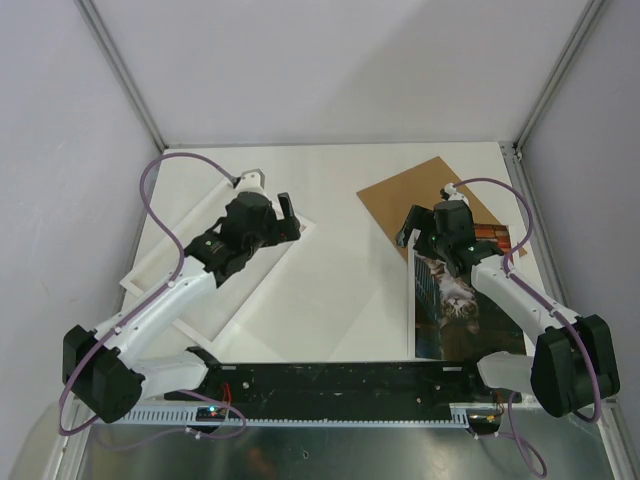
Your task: Put the photo into the frame
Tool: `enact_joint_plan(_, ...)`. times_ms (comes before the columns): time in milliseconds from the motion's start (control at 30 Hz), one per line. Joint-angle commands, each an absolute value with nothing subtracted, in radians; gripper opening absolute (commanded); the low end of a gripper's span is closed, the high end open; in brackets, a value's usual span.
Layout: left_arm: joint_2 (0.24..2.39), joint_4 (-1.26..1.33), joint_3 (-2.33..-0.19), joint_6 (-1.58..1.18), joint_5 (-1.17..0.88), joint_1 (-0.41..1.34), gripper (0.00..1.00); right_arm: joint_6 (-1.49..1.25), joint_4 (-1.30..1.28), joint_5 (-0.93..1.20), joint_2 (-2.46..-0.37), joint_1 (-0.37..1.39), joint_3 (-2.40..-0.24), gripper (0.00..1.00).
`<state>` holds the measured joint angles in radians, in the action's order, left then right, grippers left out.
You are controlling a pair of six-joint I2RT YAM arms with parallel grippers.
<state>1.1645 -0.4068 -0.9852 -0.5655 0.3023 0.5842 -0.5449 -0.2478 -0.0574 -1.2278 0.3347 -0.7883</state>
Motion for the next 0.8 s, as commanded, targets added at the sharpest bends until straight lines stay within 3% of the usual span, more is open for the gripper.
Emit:
enact_joint_plan(0, 1.163, -0.396, -1.041, -0.517, 0.331, 0.576, 1.00, -0.523, -0.209, -0.043, -1.220, 0.339, -0.829, 0.99)
enact_joint_plan(200, 1.191, -0.401, -1.093, -0.467, 0.287, 0.536, 1.00, -0.529, -0.194, -0.016, -1.231, 0.345, -0.829, 0.99)
enact_joint_plan(767, 1.687, -0.411, -1.434, -0.275, -0.351, 0.062, 1.00, -0.592, -0.116, 0.066, -1.411, 0.581, -0.883, 0.99)
